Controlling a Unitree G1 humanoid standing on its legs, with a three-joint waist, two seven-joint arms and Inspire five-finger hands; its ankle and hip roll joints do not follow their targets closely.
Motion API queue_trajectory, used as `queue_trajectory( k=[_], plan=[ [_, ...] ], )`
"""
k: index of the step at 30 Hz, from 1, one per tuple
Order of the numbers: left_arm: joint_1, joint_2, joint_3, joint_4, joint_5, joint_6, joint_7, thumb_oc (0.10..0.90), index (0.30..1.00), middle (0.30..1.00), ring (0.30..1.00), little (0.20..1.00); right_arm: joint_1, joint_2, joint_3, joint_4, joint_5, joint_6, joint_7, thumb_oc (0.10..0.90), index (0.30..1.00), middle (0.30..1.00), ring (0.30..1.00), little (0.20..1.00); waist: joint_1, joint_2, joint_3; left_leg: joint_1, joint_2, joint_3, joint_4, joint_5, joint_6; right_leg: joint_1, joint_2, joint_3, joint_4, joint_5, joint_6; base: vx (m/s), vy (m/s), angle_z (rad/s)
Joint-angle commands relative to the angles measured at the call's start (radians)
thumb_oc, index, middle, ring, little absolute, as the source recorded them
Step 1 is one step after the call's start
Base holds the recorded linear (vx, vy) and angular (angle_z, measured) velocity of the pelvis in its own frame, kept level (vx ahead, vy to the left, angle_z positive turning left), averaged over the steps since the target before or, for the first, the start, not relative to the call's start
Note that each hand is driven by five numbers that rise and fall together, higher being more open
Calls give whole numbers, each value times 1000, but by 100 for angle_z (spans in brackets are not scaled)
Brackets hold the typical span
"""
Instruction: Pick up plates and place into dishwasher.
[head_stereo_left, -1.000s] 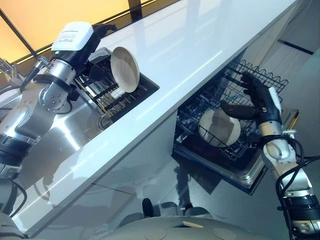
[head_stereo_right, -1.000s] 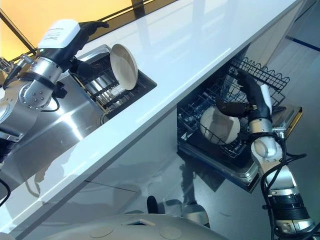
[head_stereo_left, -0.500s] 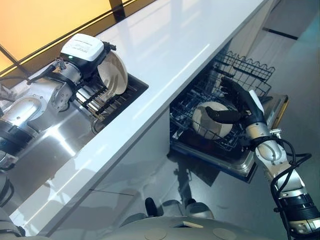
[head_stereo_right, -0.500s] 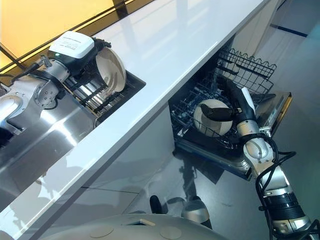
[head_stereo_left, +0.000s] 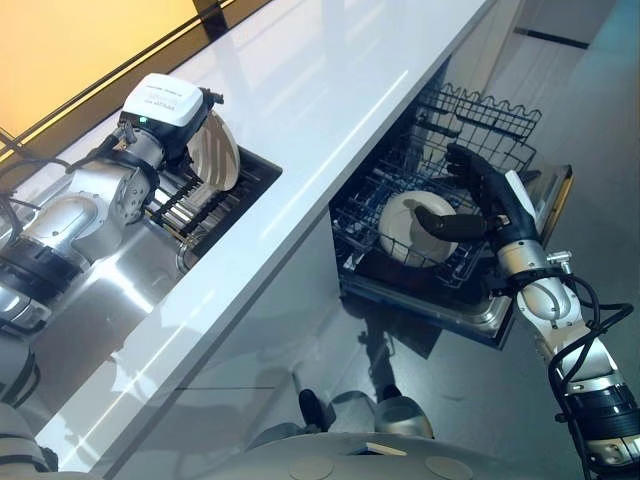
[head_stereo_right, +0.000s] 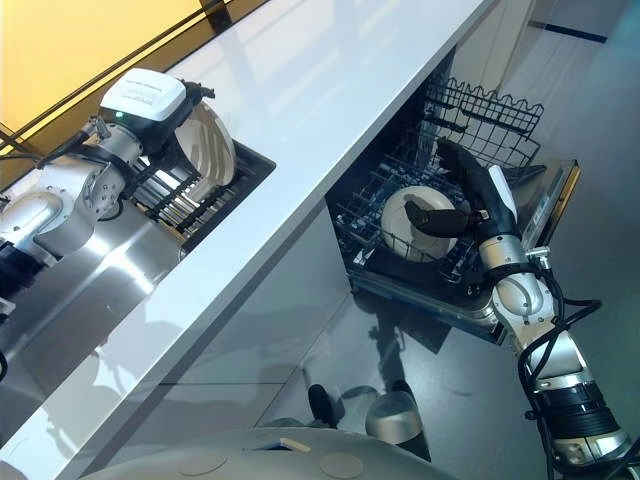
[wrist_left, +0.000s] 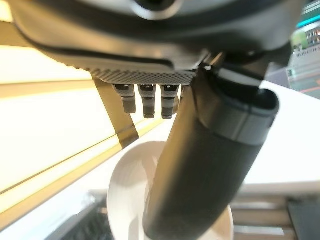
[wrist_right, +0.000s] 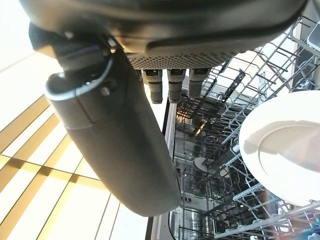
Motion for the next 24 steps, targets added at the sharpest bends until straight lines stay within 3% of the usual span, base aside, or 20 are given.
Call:
queue_trajectory(
  k=[1, 8, 14, 24],
  plan=[
    [-206, 42, 53, 67, 82, 82, 102, 800, 900, 900, 900, 900, -124, -98, -55, -142, 17, -106, -7, 800, 900, 900, 900, 900, 3, 4, -70, 16, -73, -12, 64, -134, 12, -163, 22, 16, 95, 86, 56, 54, 11, 0],
    [-222, 64, 65, 63, 89, 111, 192, 800, 900, 900, 900, 900, -127, -110, -68, -139, 25, -106, 4, 800, 900, 900, 900, 900, 3, 7, -54, 1, -75, -21, 73, -133, 10, -172, 23, 24, 89, 90, 50, 0, 3, -2],
    [-210, 67, 70, 13, 66, 141, 83, 800, 900, 900, 900, 900, -148, -126, -75, -154, 34, -67, -3, 800, 900, 900, 900, 900, 8, 7, -44, -1, -71, -22, 79, -132, 5, -175, 22, 13, 93, 92, 53, 17, 0, -3],
    [-192, 27, 72, 54, 60, 146, 57, 800, 900, 900, 900, 900, -139, -123, -78, -144, 20, -74, 0, 800, 900, 900, 900, 900, -7, 3, -27, -3, -70, -11, 87, -132, 8, -177, 23, 23, 89, 102, 53, 55, 2, -2]
  ],
)
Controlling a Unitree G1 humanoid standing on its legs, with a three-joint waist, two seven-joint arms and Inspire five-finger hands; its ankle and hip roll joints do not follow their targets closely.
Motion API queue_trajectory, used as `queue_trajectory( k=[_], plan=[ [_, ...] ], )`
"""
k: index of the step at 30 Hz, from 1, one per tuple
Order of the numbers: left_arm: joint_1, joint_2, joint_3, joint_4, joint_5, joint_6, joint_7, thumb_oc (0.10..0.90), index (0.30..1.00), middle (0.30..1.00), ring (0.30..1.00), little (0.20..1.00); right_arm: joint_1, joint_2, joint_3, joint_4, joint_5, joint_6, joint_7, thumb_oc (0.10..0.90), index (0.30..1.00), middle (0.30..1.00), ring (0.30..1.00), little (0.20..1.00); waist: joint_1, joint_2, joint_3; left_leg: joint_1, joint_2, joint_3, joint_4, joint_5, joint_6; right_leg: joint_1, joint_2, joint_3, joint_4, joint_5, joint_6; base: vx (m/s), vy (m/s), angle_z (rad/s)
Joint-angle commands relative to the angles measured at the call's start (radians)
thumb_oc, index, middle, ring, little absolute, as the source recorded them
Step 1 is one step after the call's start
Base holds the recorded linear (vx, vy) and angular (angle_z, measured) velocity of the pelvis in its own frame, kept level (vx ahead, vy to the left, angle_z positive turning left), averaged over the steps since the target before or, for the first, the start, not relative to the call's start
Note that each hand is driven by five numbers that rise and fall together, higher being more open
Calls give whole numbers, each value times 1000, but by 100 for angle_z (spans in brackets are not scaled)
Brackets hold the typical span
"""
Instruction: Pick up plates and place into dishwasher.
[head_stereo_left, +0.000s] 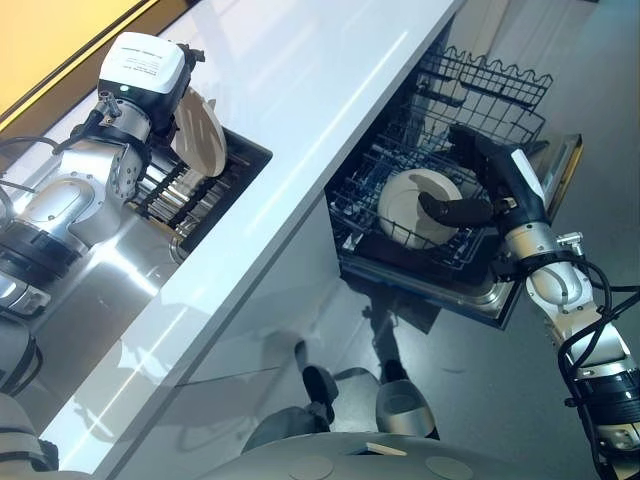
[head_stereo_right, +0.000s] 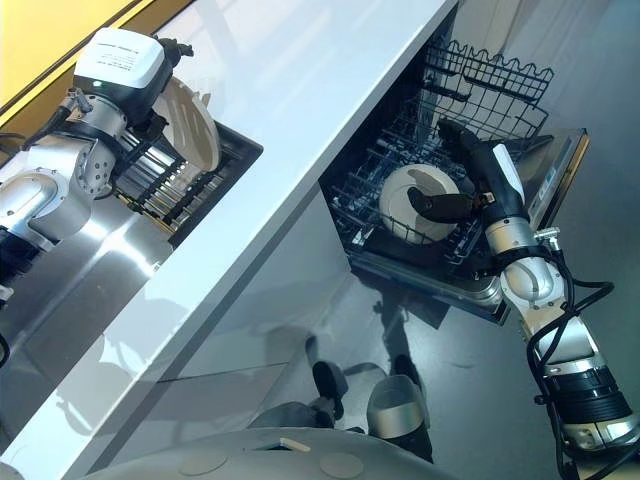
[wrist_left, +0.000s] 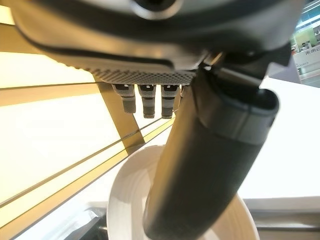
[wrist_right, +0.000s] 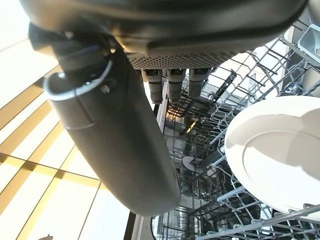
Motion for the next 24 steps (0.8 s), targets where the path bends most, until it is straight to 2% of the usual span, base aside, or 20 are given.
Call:
queue_trajectory(
  k=[1, 4, 7, 10, 11, 12, 13, 14, 20, 24],
  plan=[
    [-165, 20, 69, 66, 44, 58, 15, 800, 900, 900, 900, 900, -72, -60, -74, -141, 10, -84, -17, 800, 900, 900, 900, 900, 3, -10, -104, 8, -61, -10, 88, -132, 5, -148, 26, 3, 67, 109, 49, 34, 27, -1],
    [-170, 3, 57, 79, 75, 67, -11, 800, 900, 900, 900, 900, -79, -60, -71, -139, 1, -74, -21, 800, 900, 900, 900, 900, -3, -8, -93, 2, -64, -5, 89, -131, 4, -157, 22, 2, 63, 118, 50, 13, 35, -2],
    [-191, -5, 30, 96, 59, 98, 8, 800, 900, 900, 900, 900, -93, -76, -65, -129, 2, -73, -29, 800, 900, 900, 900, 900, -14, -1, -82, -3, -63, 7, 87, -128, 2, -170, 20, 4, 60, 127, 54, -6, 44, -4],
    [-211, -23, 27, 138, 68, 99, 11, 800, 900, 900, 900, 900, -106, -81, -62, -116, -10, -78, -27, 800, 900, 900, 900, 900, -24, 9, -66, -13, -65, 21, 91, -125, 0, -187, 15, 5, 63, 133, 55, -40, 78, -10],
    [-221, -25, 22, 147, 75, 100, 2, 446, 596, 596, 596, 546, -108, -85, -61, -112, -12, -78, -27, 800, 900, 900, 900, 900, -28, 14, -62, -14, -66, 25, 91, -124, -1, -192, 13, 6, 65, 135, 56, -27, 76, -16],
    [-231, -23, 15, 151, 71, 105, -2, 325, 493, 493, 493, 425, -109, -90, -63, -111, -12, -83, -27, 800, 900, 900, 900, 900, -33, 18, -57, -17, -67, 29, 93, -125, -2, -197, 10, 7, 64, 138, 57, -30, 72, -19],
    [-235, -23, 14, 161, 76, 98, -6, 248, 427, 427, 427, 348, -106, -92, -67, -112, -15, -85, -26, 800, 900, 900, 900, 900, -35, 20, -55, -21, -68, 34, 95, -125, -3, -201, 7, 7, 66, 139, 57, -32, 66, -15],
    [-242, -21, 5, 164, 66, 104, -6, 100, 300, 300, 300, 200, -108, -96, -66, -112, -16, -88, -27, 800, 900, 900, 900, 900, -38, 23, -53, -23, -69, 39, 96, -125, -3, -204, 4, 8, 65, 142, 58, -21, 45, -7],
    [-256, -30, -15, 204, 75, 96, -25, 100, 300, 300, 300, 200, -110, -115, -70, -117, -19, -83, -27, 800, 900, 900, 900, 900, -52, 34, -43, -28, -70, 59, 100, -125, -8, -218, -10, 13, 67, 155, 56, -1, 59, -8],
    [-270, -33, -20, 239, 106, 58, -37, 100, 300, 300, 300, 200, -104, -115, -82, -113, -18, -93, -3, 800, 900, 900, 900, 900, -59, 45, -38, -31, -72, 69, 105, -128, -9, -221, -18, 14, 72, 153, 53, -1, 57, -8]
  ],
)
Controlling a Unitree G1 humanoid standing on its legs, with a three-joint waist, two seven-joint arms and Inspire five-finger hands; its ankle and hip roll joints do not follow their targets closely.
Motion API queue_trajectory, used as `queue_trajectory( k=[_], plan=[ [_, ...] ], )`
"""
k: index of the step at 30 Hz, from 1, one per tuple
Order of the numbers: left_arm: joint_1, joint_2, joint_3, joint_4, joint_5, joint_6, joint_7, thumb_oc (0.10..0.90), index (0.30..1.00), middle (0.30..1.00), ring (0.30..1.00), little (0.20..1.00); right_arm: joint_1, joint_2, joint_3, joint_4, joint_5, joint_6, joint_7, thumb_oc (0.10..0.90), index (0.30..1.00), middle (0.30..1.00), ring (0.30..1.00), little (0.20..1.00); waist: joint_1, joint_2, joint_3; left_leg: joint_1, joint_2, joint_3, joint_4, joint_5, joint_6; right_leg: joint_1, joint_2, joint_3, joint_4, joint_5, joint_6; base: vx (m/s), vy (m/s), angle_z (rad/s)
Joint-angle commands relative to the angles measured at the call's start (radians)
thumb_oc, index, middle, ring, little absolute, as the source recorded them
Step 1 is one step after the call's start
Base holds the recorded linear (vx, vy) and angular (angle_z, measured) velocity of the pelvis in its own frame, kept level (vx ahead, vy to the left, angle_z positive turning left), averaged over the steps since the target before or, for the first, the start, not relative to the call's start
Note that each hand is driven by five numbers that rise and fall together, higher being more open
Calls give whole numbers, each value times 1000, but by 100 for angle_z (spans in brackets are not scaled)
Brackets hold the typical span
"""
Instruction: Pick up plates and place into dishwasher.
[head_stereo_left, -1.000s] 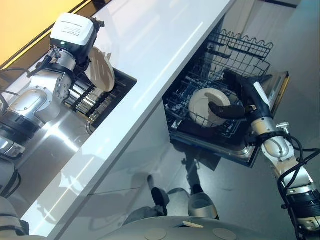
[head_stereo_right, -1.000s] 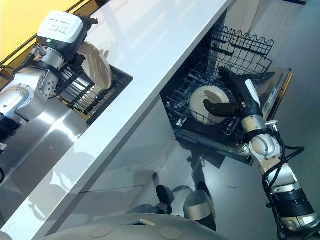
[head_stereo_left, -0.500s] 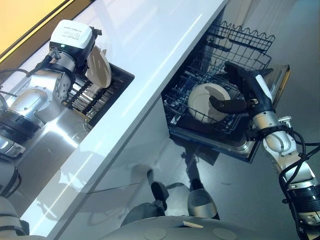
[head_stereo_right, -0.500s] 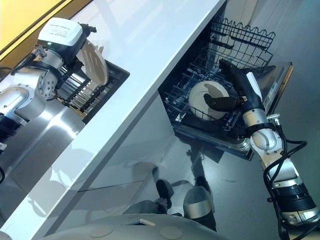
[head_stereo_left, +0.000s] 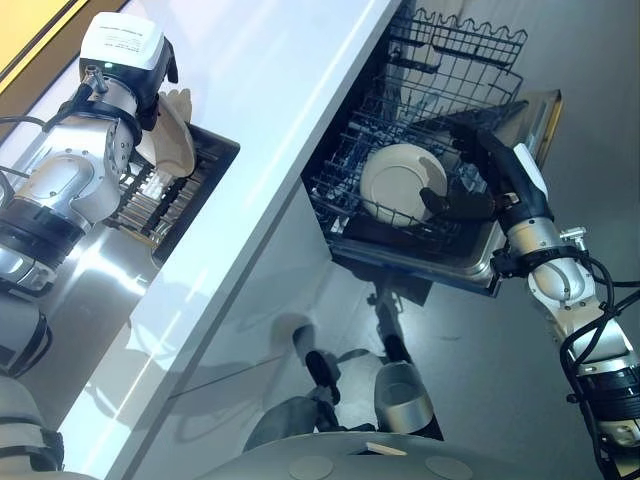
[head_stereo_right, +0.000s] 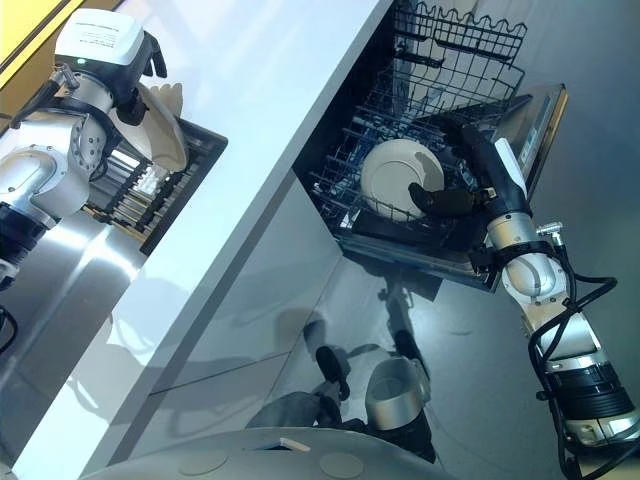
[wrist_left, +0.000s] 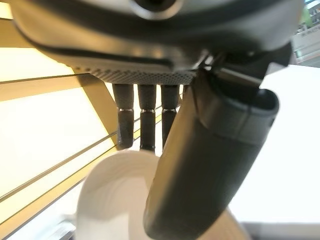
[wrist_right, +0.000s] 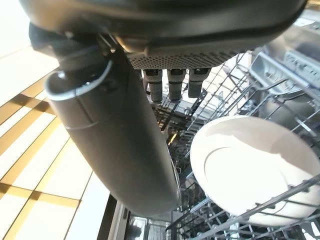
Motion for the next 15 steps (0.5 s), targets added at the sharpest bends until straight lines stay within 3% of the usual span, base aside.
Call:
queue_trajectory(
  k=[1, 15],
  plan=[
    [-147, 13, 18, 101, 88, 5, 22, 100, 300, 300, 300, 200, -85, -85, -83, -113, -15, -95, 0, 800, 900, 900, 900, 900, 14, 16, -104, -19, -64, 12, 105, -128, -10, -163, -1, -15, 38, 147, 37, -4, 52, 0],
    [-148, -9, -11, 80, 118, -11, -25, 100, 300, 300, 300, 200, -107, -70, -59, -152, -41, -50, 2, 800, 900, 900, 900, 900, 28, 35, -115, 2, -72, -8, 82, -127, -13, -131, -13, -35, 27, 129, 32, -6, 23, 0]
  ],
)
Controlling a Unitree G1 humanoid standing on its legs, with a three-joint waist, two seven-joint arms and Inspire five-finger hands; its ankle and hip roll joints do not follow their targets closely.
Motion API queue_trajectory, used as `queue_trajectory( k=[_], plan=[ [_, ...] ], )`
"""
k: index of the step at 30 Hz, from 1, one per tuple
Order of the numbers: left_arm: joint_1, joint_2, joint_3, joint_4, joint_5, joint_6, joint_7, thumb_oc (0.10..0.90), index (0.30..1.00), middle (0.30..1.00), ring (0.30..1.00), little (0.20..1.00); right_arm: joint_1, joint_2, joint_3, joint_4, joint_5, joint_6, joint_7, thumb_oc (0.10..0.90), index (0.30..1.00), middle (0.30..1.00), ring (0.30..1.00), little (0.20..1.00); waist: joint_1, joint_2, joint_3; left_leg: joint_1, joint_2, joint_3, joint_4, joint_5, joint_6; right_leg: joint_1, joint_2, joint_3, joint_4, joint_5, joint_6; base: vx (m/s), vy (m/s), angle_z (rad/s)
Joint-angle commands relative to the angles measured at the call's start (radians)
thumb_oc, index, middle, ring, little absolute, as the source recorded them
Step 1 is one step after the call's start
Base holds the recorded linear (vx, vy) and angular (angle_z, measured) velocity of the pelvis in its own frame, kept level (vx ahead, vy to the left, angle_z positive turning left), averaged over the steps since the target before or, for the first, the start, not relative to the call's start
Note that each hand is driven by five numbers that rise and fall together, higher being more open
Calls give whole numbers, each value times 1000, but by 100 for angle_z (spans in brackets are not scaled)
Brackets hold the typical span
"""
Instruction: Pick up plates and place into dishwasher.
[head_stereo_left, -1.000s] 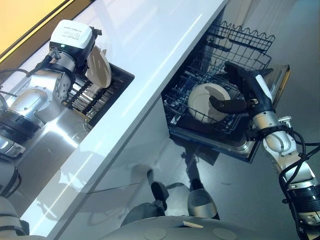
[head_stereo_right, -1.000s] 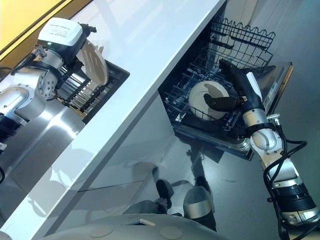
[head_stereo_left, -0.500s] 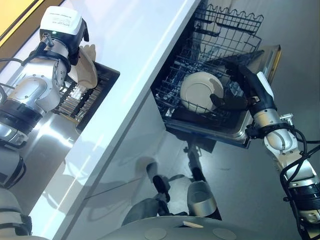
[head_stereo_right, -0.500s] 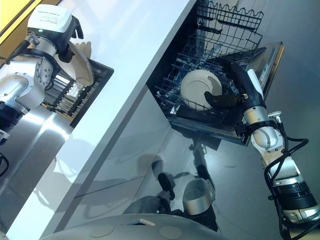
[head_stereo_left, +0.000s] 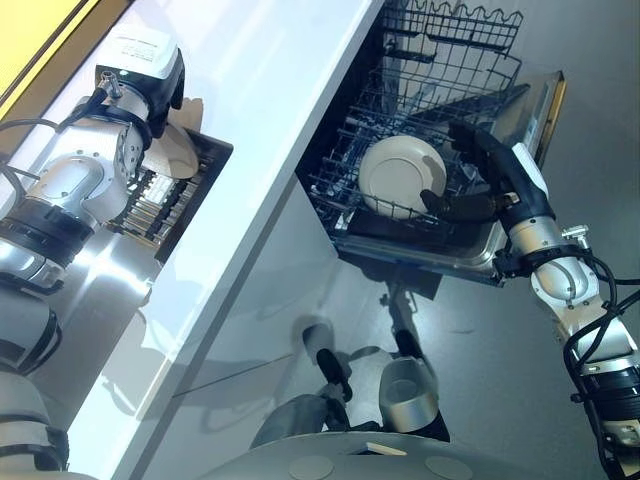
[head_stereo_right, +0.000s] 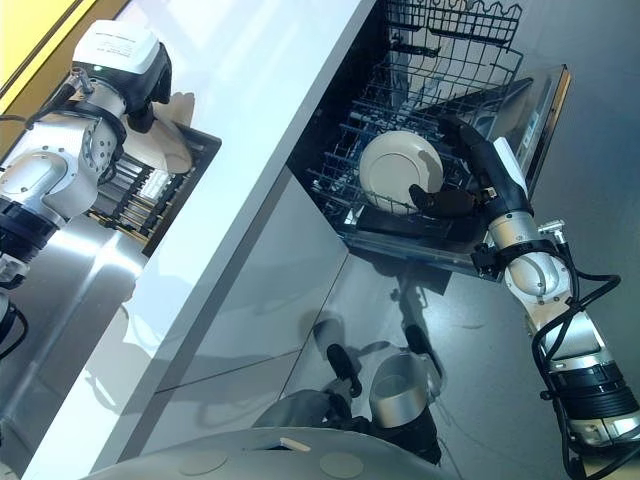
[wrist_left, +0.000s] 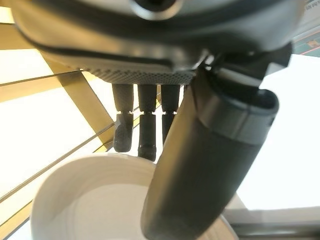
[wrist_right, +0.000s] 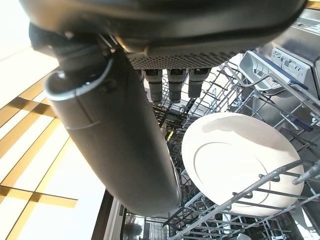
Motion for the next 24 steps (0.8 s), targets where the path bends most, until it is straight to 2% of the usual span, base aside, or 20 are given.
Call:
queue_trajectory(
  k=[1, 6, 10, 15, 20, 24],
  plan=[
    [-148, 21, -11, 53, 72, 35, 24, 100, 300, 300, 300, 200, -109, -66, -57, -152, -34, -58, -21, 800, 900, 900, 900, 900, 37, -1, -132, -7, -73, -3, 81, -128, -13, -134, -12, -34, 16, 126, 30, 0, 0, 0],
    [-143, 28, 2, 28, 59, 28, 73, 100, 300, 300, 300, 200, -121, -54, -51, -155, -38, -53, -23, 800, 900, 900, 900, 900, 53, -6, -140, 4, -73, -16, 73, -130, -11, -119, -12, -51, 13, 116, 29, -54, -20, 4],
    [-152, 37, -5, -5, 41, 14, 96, 100, 300, 300, 300, 200, -139, -42, -43, -164, -49, -73, -54, 800, 900, 900, 900, 900, 71, -17, -150, 10, -69, -28, 70, -131, -10, -105, -10, -69, 12, 108, 28, -83, -72, 6],
    [-143, 54, 19, -86, -18, -29, 182, 100, 300, 300, 300, 200, -210, -48, -41, -190, -73, -146, -128, 800, 900, 900, 900, 900, 103, -38, -163, 18, -63, -52, 69, -136, -9, -85, 1, -94, 15, 92, 30, -104, -95, 9],
    [-149, 94, 30, -201, -48, -57, 196, 100, 300, 300, 300, 200, -303, -81, -37, -199, -110, -167, -237, 800, 900, 900, 900, 900, 141, -67, -187, 27, -58, -79, 61, -142, -11, -60, 13, -123, 10, 79, 32, -128, -133, 14],
    [-135, 138, 65, -273, -31, -100, 173, 100, 300, 300, 300, 200, -310, -116, -67, -190, -91, -192, -259, 800, 900, 900, 900, 900, 166, -90, -213, 36, -49, -97, 51, -138, -11, -39, 24, -148, 7, 69, 27, -137, -137, 14]
  ],
)
